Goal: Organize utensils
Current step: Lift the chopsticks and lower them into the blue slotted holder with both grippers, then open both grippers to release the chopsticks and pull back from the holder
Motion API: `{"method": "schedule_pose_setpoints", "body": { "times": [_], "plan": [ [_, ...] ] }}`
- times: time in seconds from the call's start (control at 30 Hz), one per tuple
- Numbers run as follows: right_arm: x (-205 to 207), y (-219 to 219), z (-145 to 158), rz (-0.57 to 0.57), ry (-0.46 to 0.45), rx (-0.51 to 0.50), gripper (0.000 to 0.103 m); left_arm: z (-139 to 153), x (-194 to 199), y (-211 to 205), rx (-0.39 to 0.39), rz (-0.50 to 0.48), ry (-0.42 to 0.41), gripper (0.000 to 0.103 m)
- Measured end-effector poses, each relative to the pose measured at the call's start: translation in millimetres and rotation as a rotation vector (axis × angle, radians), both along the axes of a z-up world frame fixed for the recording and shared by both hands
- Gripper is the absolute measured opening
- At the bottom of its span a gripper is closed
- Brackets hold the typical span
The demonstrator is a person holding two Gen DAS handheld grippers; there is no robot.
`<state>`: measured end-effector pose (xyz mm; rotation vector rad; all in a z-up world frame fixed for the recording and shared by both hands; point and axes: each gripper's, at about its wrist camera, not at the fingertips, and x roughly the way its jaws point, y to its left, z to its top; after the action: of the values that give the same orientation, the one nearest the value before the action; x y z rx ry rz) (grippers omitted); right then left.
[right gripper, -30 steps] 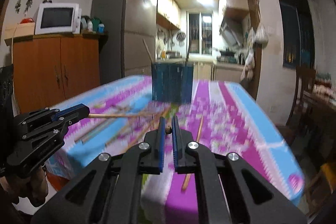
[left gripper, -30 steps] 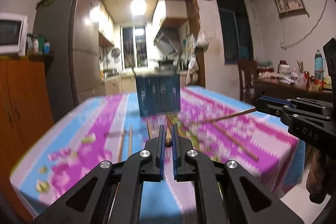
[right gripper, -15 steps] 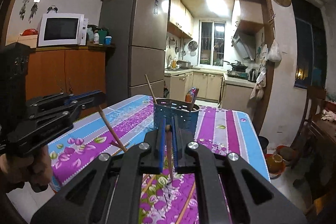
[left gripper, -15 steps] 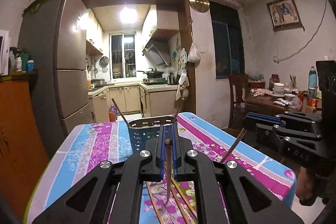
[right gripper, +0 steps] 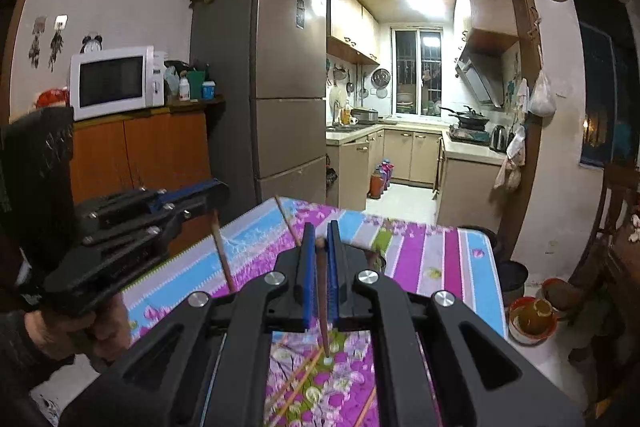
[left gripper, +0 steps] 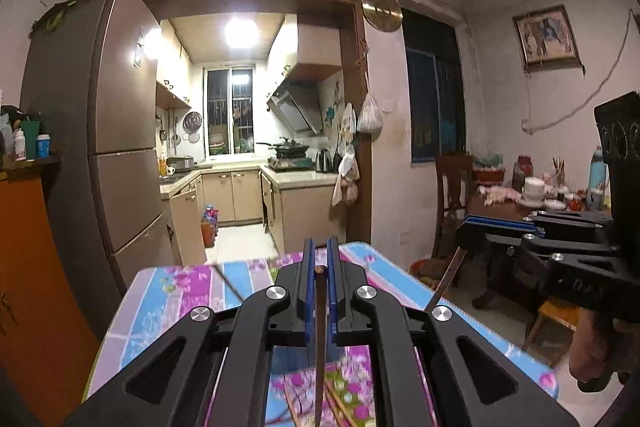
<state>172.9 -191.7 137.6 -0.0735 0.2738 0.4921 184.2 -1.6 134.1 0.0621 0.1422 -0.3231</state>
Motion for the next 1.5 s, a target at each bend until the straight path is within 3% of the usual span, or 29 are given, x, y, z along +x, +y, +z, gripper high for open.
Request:
{"method": "schedule_pose_setpoints", "body": {
  "times": [0.33,0.57,0.7,1.2,1.5],
  "plan": [
    [51.2,12.7,87.4,-0.012,-0.027,-0.005,0.005,88.8,47.9,3.2,-0.056,0.026,-0.108,0.007],
    [103.4,13.3,98.1,-0.044,0.006,-0.004,0.005,116.4,95.0,6.8,-0.088,0.053,-0.119,0.007],
    [127.9,14.1,85.5,-0.043,0.048,0.002,0.005,108.3,124.5,5.5,-0.086,0.062,-0.092,0.007],
    [187.0,22.1,23.8,-0.036,0.192,-0.019,0.005,24.4,209.4,13.4,-0.075,0.090,0.089,0.007],
    [215.0,19.6,-2.2,-0.044,0.281,0.004,0.005,7.7,232.2,17.3,-0.061,0.113,0.152,0.007]
  ]
}}
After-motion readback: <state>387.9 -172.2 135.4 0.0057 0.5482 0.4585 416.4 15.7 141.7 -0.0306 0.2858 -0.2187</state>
